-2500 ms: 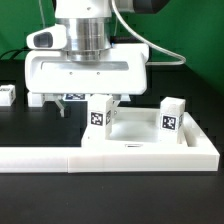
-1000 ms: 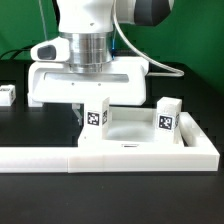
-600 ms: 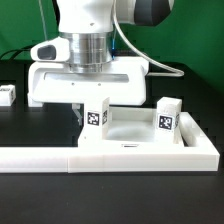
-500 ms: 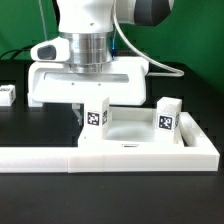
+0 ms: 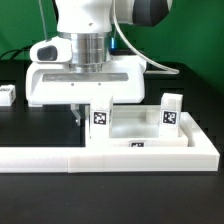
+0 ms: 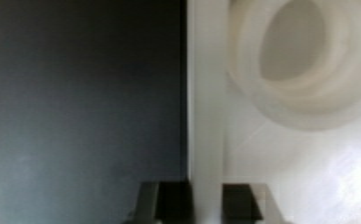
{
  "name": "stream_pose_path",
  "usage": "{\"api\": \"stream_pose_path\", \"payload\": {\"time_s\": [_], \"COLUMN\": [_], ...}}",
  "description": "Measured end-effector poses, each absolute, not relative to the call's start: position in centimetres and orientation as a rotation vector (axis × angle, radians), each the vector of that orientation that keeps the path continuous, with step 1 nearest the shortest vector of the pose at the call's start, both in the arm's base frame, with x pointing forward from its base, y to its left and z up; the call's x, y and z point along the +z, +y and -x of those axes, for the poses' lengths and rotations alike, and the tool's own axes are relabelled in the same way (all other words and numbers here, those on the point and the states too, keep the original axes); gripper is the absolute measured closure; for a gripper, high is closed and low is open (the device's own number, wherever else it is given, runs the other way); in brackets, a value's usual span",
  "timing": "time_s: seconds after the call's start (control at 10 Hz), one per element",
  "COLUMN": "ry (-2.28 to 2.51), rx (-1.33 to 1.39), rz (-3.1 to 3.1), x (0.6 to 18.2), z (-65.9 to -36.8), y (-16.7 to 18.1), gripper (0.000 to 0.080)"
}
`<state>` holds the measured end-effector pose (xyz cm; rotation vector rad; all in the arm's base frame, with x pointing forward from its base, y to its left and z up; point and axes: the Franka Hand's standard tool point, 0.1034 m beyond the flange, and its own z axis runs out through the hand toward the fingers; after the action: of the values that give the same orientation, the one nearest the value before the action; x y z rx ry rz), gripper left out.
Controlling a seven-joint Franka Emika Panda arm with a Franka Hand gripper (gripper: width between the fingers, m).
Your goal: Assemble square table
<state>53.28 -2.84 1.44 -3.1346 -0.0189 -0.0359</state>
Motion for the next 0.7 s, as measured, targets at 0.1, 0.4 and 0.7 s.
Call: {"api": "stream_pose_path", "payload": {"time_s": [0.1, 0.4, 0.7], "ry": [-0.063, -0.4, -0.659], "rx": [-0.036, -0.028, -0.019], "rz": [3.134, 3.125, 3.097], "x": [1.44, 1.47, 1.55], "z": [-53.28, -53.28, -53.4], "y": [-2.89, -3.32, -3.66], "gripper": [0.0742, 0.0742, 0.0742]}}
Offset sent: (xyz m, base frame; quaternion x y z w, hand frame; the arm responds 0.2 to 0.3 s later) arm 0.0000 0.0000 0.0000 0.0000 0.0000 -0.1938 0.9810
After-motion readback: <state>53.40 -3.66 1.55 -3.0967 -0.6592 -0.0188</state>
